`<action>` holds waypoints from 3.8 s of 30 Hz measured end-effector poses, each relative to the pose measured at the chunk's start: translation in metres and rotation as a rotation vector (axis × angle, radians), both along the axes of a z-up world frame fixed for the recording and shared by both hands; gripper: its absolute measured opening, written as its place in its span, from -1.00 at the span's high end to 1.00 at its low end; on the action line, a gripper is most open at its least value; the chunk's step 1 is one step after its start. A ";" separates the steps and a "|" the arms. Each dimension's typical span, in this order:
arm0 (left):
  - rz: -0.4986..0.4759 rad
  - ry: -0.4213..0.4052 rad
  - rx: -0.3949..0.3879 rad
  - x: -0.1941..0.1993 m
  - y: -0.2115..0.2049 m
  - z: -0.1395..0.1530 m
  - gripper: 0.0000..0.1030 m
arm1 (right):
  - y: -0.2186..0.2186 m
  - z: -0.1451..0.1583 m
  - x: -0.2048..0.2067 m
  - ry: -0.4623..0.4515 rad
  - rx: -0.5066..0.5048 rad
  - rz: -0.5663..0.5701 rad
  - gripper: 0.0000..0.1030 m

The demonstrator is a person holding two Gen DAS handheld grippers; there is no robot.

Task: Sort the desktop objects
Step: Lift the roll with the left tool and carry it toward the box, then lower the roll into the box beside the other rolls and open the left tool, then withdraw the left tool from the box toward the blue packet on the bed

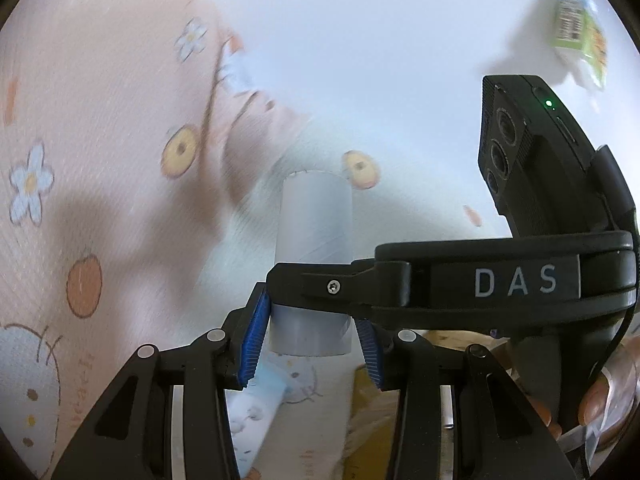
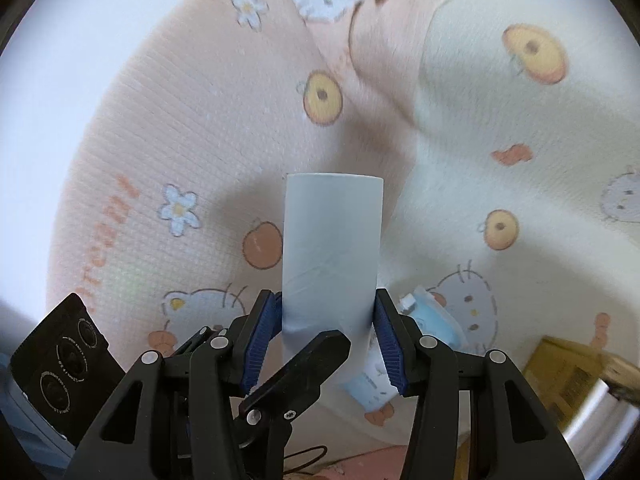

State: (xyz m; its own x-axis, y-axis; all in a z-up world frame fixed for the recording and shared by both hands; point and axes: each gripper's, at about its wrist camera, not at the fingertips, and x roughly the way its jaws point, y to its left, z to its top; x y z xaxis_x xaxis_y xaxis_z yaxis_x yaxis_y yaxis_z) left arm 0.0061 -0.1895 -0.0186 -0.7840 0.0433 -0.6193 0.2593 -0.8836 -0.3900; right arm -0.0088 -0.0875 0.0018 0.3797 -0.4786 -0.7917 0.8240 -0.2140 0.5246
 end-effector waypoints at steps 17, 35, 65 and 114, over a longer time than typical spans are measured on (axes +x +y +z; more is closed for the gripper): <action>-0.152 0.182 -0.133 0.021 0.112 0.100 0.11 | 0.118 0.117 -0.020 0.165 -0.160 -0.096 0.09; -0.298 0.032 -0.155 -0.038 0.205 0.064 0.11 | 0.185 0.072 -0.097 0.083 -0.116 -0.227 0.08; -0.425 -0.338 -0.073 -0.097 0.270 -0.036 0.11 | 0.220 -0.067 -0.168 -0.178 0.136 -0.296 0.07; -0.382 -0.275 -0.069 -0.091 0.244 -0.037 0.42 | 0.280 -0.058 -0.166 0.173 0.035 -0.360 0.05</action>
